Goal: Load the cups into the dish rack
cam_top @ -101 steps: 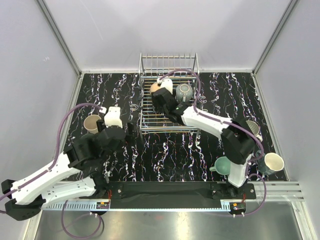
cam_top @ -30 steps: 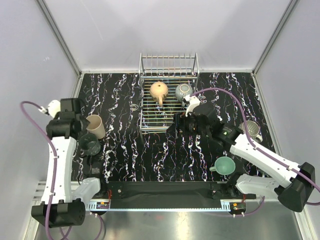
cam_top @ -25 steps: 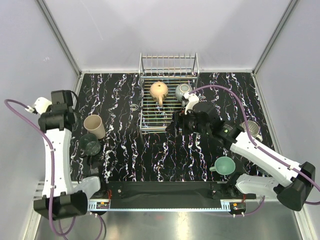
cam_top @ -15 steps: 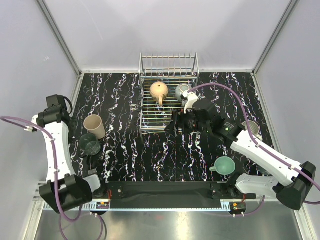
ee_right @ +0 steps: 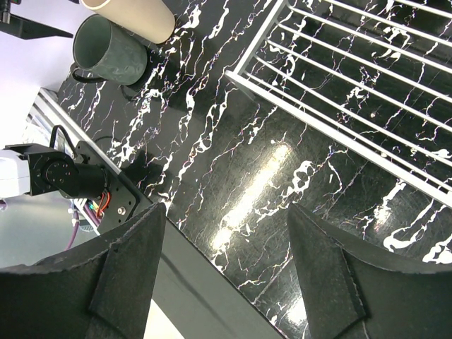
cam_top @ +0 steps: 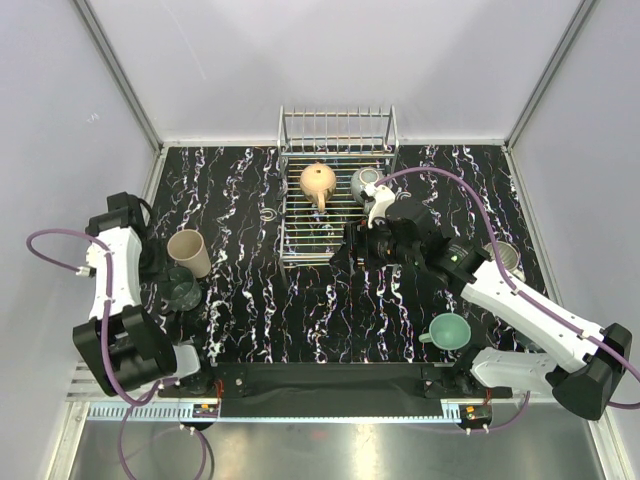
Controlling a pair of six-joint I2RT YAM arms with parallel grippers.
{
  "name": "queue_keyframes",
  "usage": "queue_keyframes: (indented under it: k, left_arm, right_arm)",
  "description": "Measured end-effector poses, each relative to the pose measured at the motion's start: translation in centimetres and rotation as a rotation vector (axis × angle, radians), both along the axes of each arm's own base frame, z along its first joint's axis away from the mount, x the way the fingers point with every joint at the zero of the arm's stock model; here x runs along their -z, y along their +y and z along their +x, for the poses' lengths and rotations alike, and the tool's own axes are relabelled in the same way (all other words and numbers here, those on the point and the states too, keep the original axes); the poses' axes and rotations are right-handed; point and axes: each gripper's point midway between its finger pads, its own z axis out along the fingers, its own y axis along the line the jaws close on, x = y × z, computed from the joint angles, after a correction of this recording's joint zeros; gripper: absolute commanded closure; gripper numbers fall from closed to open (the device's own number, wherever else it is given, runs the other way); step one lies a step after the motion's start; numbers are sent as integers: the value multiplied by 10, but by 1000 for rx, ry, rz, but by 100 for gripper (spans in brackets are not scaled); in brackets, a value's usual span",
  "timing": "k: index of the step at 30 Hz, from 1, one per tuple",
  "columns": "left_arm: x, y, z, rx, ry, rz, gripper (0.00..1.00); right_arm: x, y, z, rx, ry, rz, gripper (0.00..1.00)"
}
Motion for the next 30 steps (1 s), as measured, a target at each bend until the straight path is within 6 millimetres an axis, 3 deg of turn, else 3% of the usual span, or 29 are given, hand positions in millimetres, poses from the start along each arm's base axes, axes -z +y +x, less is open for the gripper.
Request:
queue_keyframes:
  k: [10,20,26,30]
  left_arm:
    - [18,7,-5,-110,-3,-29,48]
    - [31,16,3,-137,2,-39,51]
    - [43,16,5,-157,6,-55,57]
    - [47,17,7,-168,-3,-57,71]
  right_arm:
    - [-1,0,0,0,-1,1,24]
    - [0,0,0,-1,-2,1,23]
    - [-1,0,-1,-4,-1,2,23]
    - [0,1,-1,-12,-2,1,23]
